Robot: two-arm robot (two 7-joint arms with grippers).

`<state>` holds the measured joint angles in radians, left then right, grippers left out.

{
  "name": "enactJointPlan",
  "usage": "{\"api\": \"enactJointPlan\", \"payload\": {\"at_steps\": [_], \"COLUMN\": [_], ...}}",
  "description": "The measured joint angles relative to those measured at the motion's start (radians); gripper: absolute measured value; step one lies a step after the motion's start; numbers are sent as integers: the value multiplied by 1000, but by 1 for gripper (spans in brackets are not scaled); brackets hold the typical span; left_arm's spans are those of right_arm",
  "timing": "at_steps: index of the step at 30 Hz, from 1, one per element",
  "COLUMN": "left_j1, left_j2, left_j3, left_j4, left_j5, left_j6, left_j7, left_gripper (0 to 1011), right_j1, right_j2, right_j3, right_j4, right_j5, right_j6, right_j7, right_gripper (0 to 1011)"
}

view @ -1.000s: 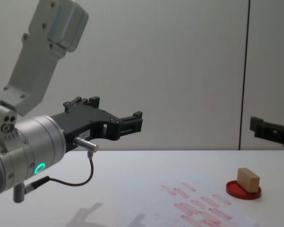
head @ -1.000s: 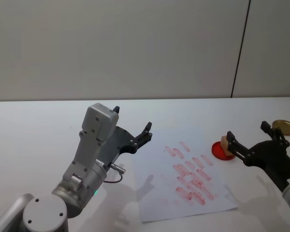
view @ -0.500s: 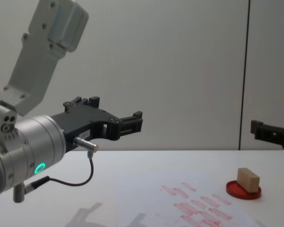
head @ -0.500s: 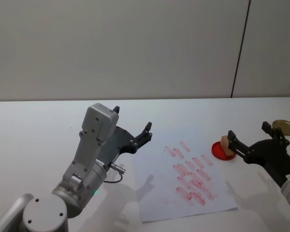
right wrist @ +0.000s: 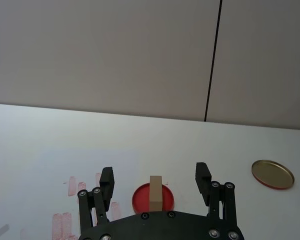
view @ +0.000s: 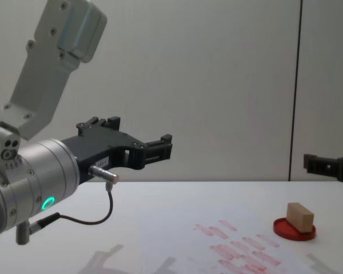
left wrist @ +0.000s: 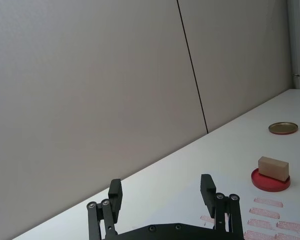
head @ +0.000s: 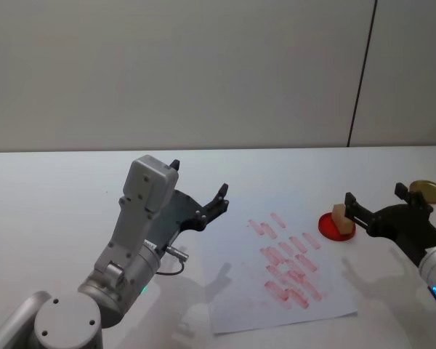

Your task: Use the one hand to pick up the stamp and affix it onto the A4 paper.

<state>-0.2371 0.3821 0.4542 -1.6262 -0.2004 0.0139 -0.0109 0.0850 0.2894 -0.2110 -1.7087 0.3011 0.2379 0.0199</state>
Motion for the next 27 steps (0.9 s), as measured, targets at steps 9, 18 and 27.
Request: {"api": "enactJointPlan", "payload": {"at_steps": [9, 18, 27], "left_j1": [0, 0, 0], "left_j2": [0, 0, 0], "left_j3": [0, 0, 0], "left_j4": [0, 0, 0], "left_j5": [0, 0, 0], "left_j6": [0, 0, 0], "left_j7": [0, 0, 0], "left_gripper": [993, 993, 993], "right_j1": [58, 129, 201], "right_j2": [-28, -61, -93], "right_j3": [2, -1, -12], "right_j4": [72, 192, 318], "right_j5": [9, 6, -21], "right_j6": [76, 108, 110], "right_j7": [-3, 6, 38], "right_gripper": [1001, 1001, 1001]}}
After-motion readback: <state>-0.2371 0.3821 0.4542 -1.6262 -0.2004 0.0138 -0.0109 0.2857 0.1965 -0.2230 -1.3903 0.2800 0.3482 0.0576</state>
